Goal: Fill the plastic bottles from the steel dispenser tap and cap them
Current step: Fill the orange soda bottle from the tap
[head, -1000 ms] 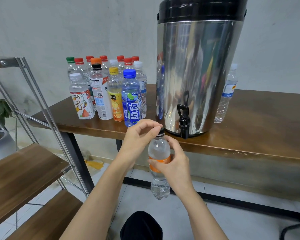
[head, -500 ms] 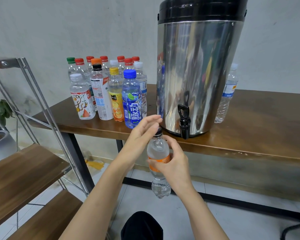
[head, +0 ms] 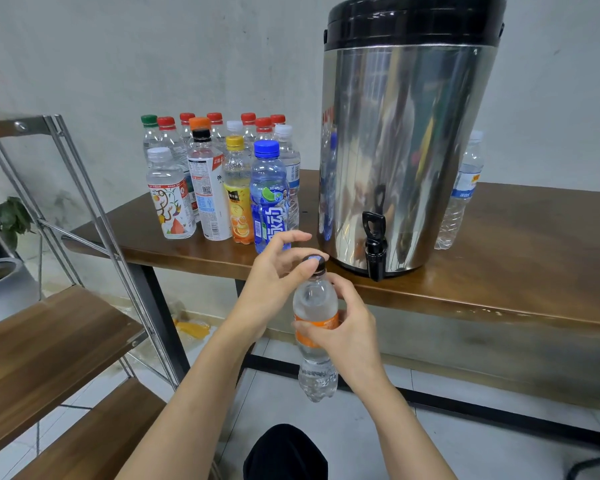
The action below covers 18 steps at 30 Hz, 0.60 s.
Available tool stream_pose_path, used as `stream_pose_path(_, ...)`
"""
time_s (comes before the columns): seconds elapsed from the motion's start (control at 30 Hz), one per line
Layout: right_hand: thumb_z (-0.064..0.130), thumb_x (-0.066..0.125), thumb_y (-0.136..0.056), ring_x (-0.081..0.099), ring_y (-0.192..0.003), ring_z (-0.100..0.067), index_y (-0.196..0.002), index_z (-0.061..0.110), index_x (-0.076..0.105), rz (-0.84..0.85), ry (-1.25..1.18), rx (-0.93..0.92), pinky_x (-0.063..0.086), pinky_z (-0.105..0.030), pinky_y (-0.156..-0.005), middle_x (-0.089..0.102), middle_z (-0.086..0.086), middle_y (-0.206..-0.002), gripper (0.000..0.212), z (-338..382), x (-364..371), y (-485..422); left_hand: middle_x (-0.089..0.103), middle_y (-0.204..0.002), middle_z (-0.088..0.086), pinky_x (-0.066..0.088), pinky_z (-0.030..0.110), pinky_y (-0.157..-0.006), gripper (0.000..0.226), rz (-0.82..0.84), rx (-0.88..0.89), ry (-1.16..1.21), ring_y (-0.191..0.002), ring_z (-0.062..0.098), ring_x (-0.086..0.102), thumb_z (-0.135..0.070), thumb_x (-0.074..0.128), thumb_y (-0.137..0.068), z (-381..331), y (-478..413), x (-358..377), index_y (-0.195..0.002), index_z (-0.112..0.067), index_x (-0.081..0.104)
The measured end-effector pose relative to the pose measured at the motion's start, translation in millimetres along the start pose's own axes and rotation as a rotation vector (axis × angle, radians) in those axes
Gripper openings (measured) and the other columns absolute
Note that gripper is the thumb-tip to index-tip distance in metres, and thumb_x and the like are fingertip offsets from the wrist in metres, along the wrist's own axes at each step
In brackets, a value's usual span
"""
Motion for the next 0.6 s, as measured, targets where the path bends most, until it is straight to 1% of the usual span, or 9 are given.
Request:
stream_pose_path(0.13, 0.026, 0.093, -0.059, 0.057, -0.108, 0.0, -0.11, 0.057, 0.051, 0.042, -0.017, 0.009, 0.05, -0.024, -0.088, 0.061, 0.022, -0.117, 0.073, -2, 5, 0, 0.075, -0.107, 0.001, 0.052, 0.022, -0.086, 0.028, 0.117, -0.03, 0.018, -0.098, 0.011, 0.069, -0.014, 0.059, -0.093, -2, 2, -7, -0.12, -0.017, 0.052)
stream_pose_path(0.23, 0.032, 0.091, -0.055, 0.059, -0.111, -0.004, -0.114, 0.055, 0.054, 0.059, -0.055, 0.013, 0.053, -0.033, -0.093, 0.063, 0.021, -0.118, 0.073, -1, 11, -2, 0.072, -0.116, -0.001, 0.046, 0.025, -0.094, 0.041, 0.126, -0.04, 0.007, -0.108, 0.011, 0.066, -0.03, 0.054, -0.094, 2, 3, -17, -0.134, -0.023, 0.046)
stream_pose_path(0.3, 0.027, 0.092, -0.054, 0.062, -0.109, -0.006, -0.112, 0.056, 0.056, 0.053, -0.102, 0.006, 0.054, -0.039, -0.093, 0.065, 0.022, -0.115, 0.073, 5, 14, -7, 0.065, -0.132, -0.004, 0.04, 0.033, -0.105, 0.06, 0.094, -0.075, 0.017, -0.125, 0.013, 0.057, -0.055, 0.056, -0.091, 12, 9, -27, -0.143, -0.031, 0.039)
stream_pose_path(0.33, 0.025, 0.092, -0.054, 0.063, -0.109, -0.007, -0.112, 0.056, 0.057, 0.052, -0.126, -0.004, 0.054, -0.041, -0.094, 0.066, 0.022, -0.115, 0.073, 8, 14, -11, 0.061, -0.137, -0.007, 0.039, 0.033, -0.107, 0.075, 0.087, -0.103, 0.018, -0.13, 0.013, 0.053, -0.065, 0.061, -0.083, 18, 14, -33, -0.146, -0.034, 0.036)
stream_pose_path(0.37, 0.027, 0.091, -0.054, 0.063, -0.11, -0.008, -0.113, 0.055, 0.057, 0.052, -0.146, -0.022, 0.054, -0.043, -0.095, 0.066, 0.021, -0.116, 0.074, 13, 14, -15, 0.059, -0.138, -0.009, 0.042, 0.031, -0.107, 0.086, 0.096, -0.135, 0.011, -0.131, 0.011, 0.052, -0.068, 0.07, -0.075, 24, 20, -38, -0.146, -0.034, 0.035)
stream_pose_path(0.4, 0.029, 0.089, -0.054, 0.063, -0.112, -0.009, -0.115, 0.054, 0.057, 0.053, -0.161, -0.044, 0.053, -0.043, -0.096, 0.066, 0.019, -0.118, 0.074, 20, 14, -21, 0.059, -0.137, -0.012, 0.044, 0.028, -0.105, 0.091, 0.115, -0.169, -0.013, -0.13, 0.009, 0.053, -0.062, 0.078, -0.07, 31, 28, -41, -0.146, -0.034, 0.035)
stream_pose_path(0.5, 0.031, 0.087, -0.055, 0.063, -0.114, -0.012, -0.125, 0.048, 0.054, 0.079, -0.2, -0.112, 0.054, -0.044, -0.096, 0.065, 0.014, -0.124, 0.079, 46, 22, -40, 0.063, -0.128, -0.021, 0.045, 0.015, -0.097, 0.078, 0.17, -0.196, -0.081, -0.121, -0.003, 0.056, -0.017, 0.085, -0.076, 45, 43, -37, -0.137, -0.034, 0.04)
stream_pose_path(0.53, 0.031, 0.087, -0.056, 0.063, -0.114, -0.012, -0.126, 0.047, 0.053, 0.092, -0.209, -0.134, 0.054, -0.044, -0.095, 0.064, 0.013, -0.124, 0.079, 55, 26, -46, 0.065, -0.125, -0.018, 0.045, 0.013, -0.094, 0.075, 0.141, -0.172, -0.086, -0.117, -0.004, 0.058, -0.004, 0.082, -0.078, 45, 44, -34, -0.134, -0.033, 0.042)
stream_pose_path(0.6, 0.027, 0.089, -0.059, 0.064, -0.109, -0.008, -0.127, 0.045, 0.053, 0.125, -0.23, -0.171, 0.055, -0.038, -0.093, 0.065, 0.015, -0.122, 0.079, 73, 37, -58, 0.068, -0.12, -0.011, 0.05, 0.02, -0.094, 0.067, -0.026, -0.073, -0.09, -0.114, 0.003, 0.062, 0.006, 0.075, -0.081, 43, 38, -38, -0.131, -0.026, 0.045)
Point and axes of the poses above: each hand's wrist, its own y-axis away from the middle knuckle, its own x-axis out of the palm, z = x × y, the point moved 4 cm from there along -y, towards the middle knuckle
